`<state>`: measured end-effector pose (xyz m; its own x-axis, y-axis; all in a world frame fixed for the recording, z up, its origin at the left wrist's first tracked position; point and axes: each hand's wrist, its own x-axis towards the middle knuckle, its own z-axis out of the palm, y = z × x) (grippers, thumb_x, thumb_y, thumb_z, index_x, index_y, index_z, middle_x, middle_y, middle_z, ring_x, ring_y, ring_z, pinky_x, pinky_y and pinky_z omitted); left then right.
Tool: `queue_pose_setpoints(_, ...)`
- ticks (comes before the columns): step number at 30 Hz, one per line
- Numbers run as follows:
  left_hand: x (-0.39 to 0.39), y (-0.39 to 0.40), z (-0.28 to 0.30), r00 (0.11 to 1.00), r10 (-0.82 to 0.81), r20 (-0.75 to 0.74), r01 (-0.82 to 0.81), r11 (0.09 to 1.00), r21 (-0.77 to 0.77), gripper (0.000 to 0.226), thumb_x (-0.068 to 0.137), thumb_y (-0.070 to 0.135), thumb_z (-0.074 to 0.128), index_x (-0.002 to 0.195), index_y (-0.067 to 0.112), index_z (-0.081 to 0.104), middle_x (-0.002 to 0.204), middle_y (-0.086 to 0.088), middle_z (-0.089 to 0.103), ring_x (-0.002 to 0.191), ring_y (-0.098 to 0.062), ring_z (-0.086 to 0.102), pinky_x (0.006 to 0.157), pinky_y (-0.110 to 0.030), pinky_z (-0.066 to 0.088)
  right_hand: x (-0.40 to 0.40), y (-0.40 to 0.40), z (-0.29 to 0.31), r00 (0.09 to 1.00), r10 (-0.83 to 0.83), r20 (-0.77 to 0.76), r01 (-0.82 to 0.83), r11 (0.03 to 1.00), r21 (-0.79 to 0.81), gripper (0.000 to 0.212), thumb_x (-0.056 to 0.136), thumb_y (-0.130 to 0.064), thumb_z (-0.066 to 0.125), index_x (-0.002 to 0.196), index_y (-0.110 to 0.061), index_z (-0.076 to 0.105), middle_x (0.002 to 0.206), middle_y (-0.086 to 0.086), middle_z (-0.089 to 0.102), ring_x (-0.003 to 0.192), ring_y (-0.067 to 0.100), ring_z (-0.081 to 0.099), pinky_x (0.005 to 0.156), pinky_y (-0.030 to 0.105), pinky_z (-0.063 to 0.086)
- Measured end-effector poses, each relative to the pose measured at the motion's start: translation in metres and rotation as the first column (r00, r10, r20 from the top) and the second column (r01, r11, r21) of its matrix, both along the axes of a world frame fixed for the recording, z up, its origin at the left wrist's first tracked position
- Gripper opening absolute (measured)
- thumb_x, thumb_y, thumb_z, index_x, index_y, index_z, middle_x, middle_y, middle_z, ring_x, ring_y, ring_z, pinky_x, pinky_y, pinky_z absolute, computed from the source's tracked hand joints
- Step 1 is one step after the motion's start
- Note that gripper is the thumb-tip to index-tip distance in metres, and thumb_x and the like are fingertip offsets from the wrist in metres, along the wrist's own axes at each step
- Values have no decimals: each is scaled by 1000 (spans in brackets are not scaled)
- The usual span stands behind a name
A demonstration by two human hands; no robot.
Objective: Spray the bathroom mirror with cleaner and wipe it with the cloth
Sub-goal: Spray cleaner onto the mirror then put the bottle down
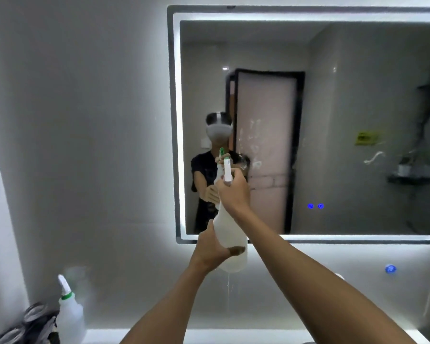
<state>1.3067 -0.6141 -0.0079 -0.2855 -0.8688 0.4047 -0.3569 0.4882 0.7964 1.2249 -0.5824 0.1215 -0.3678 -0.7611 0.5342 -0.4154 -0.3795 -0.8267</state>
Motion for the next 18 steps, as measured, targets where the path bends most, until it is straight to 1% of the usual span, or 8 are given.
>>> queue_pose_setpoints(2,-2,0,-1,1000,30,-10,-30,1000,0,89,51,45,93,121,31,40,107,13,57,101,-11,58,71,-16,48,3,0,1,999,-19,-47,18,999,-36,10,93,-22,57,94,-12,56,72,-8,55,64,7,50,63,26,39)
queue_pose_setpoints(3,-1,1,-1,999,47,-2,-47,999,-5,88,51,45,93,119,31,39,107,12,57,101,-12,57,72,-18,48,3,0,1,998,-22,-61,19,999,-46,9,94,-20,56,93,-11,57,73,-7,55,64,7,50,61,25,38)
queue_pose_setpoints(6,5,1,-1,995,86,59,-85,996,-20,84,53,46,91,116,29,38,107,10,55,99,-14,56,72,-22,48,2,-1,0,1000,-16,-24,15,999,-39,13,94,-17,55,89,-6,59,69,-4,53,59,7,47,55,22,38)
queue_pose_setpoints(8,10,1,-2,991,105,86,-103,994,-31,84,53,50,89,116,30,38,106,11,54,98,-12,57,69,-19,47,2,-6,-3,999,-33,-12,32,998,-59,21,94,-22,58,79,-8,55,65,-4,52,57,8,46,55,21,38)
queue_pose_setpoints(11,12,3,-4,990,95,101,-92,995,-35,84,53,51,88,117,31,37,105,13,54,99,-10,57,66,-13,45,5,-16,-8,997,-77,-29,75,996,-56,35,93,-38,64,68,-19,47,63,-6,49,57,7,46,55,22,37)
queue_pose_setpoints(13,10,6,-6,993,85,87,-84,996,-17,83,53,49,89,116,30,38,101,16,53,97,-9,57,63,-12,44,4,-21,-10,991,-116,-64,114,993,-34,35,93,-42,63,70,-19,49,64,-6,50,59,8,48,55,24,39)
queue_pose_setpoints(16,5,10,-10,993,89,75,-89,996,3,84,52,51,89,115,30,37,102,16,53,96,-9,56,65,-13,44,2,-24,-15,981,-160,-114,158,987,-24,33,95,-41,58,78,-13,59,68,-4,55,61,9,51,55,23,38)
queue_pose_setpoints(18,0,11,-11,994,81,78,-82,997,6,83,52,51,89,115,31,37,102,15,53,96,-9,56,66,-14,45,-1,-24,-17,978,-172,-117,170,985,-27,30,96,-38,56,83,-12,63,72,-1,59,65,13,56,58,26,44)
